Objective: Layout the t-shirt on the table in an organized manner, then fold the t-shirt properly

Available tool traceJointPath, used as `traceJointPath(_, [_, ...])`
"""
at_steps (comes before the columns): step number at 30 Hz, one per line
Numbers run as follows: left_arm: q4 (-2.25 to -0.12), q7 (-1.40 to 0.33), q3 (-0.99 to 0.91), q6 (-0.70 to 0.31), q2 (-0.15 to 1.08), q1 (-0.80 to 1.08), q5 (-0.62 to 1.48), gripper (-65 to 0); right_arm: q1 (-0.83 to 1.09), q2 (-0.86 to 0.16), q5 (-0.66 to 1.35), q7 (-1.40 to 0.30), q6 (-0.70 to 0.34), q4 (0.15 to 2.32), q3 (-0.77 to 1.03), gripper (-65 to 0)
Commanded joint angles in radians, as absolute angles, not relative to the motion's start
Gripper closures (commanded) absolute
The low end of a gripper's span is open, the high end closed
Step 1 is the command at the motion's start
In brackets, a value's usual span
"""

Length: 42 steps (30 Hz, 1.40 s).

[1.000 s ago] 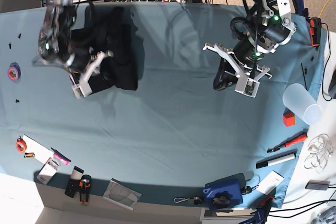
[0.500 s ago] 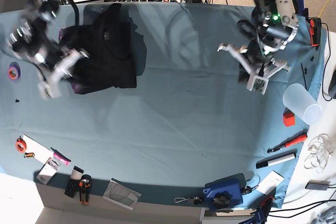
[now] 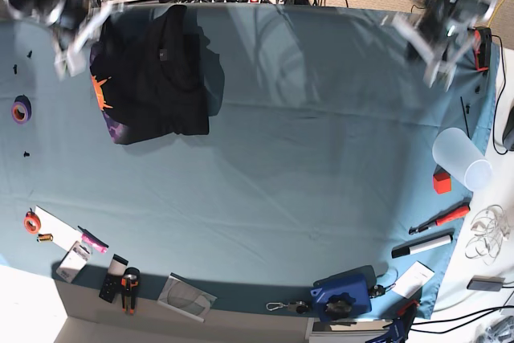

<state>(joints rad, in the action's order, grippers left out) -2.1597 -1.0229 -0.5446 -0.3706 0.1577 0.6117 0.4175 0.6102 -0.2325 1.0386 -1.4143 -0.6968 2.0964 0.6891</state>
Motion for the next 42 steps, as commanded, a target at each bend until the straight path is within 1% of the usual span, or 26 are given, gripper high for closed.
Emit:
traceJointPath(1, [-2.176,-1.013,-0.564,-0.369,0.164,0.64,0.427,0.0,0.645,-0.244,1.057,-1.396,-0.698,2.127,0.697,0.0])
traceJointPath(3, [-2.176,-1.014,-0.593,-0.369,0.164,0.692,0.427,0.0,0.705,-0.244,1.057,-1.396,-0.698,2.144,0.697,0.0])
traceJointPath(5, [-2.176,-1.014,-0.613,-0.39,0.164,0.747,0.427,0.0,0.762,-0.244,1.048,-1.396,-0.698,2.146,0.697,0.0])
traceJointPath(10, [-2.176,-1.017,-0.614,-0.394,0.164,0.867,0.428,0.0,0.898,-0.24,0.927,-1.396,-0.698,2.145,0.694,0.0])
traceJointPath(14, [-2.159,-1.018,-0.609,-0.395,0.163,0.932,0.44,0.0,0.974,-0.194,0.863,-1.396,-0.698,2.135,0.693,0.0])
traceJointPath(17, [-2.09,-1.015,-0.59,-0.394,0.163,0.953,0.45,0.0,0.98,-0.159,0.847,-1.396,-0.698,2.062,0.693,0.0])
traceJointPath(20, [-1.963,-0.986,-0.55,-0.395,0.164,0.947,0.45,0.0,0.972,-0.173,0.812,-1.396,-0.698,1.93,0.654,0.0])
traceJointPath(23, [-1.82,-0.918,-0.487,-0.394,0.163,0.929,0.422,0.0,0.944,-0.223,0.77,-1.396,-0.698,1.769,0.572,0.0])
traceJointPath(27, [-1.628,-0.873,-0.394,-0.39,0.16,0.842,0.326,0.0,0.858,-0.305,0.687,-1.396,-0.698,1.554,0.429,0.0])
traceJointPath(32, [-1.374,-0.746,-0.308,-0.376,0.161,0.715,0.21,0.0,0.72,-0.352,0.574,-1.325,-0.698,1.311,0.25,0.0])
traceJointPath(34, [-1.271,-0.698,-0.282,-0.354,0.161,0.661,0.178,0.0,0.664,-0.353,0.508,-1.259,-0.698,1.224,0.182,0.0])
traceJointPath(38, [-1.066,-0.587,-0.264,-0.352,0.155,0.551,0.142,0.0,0.562,-0.355,0.356,-1.057,-0.698,1.076,0.037,0.0])
traceJointPath(42, [-0.881,-0.48,-0.265,-0.349,0.144,0.443,0.098,0.0,0.449,-0.355,0.189,-0.861,-0.698,0.971,-0.12,0.0])
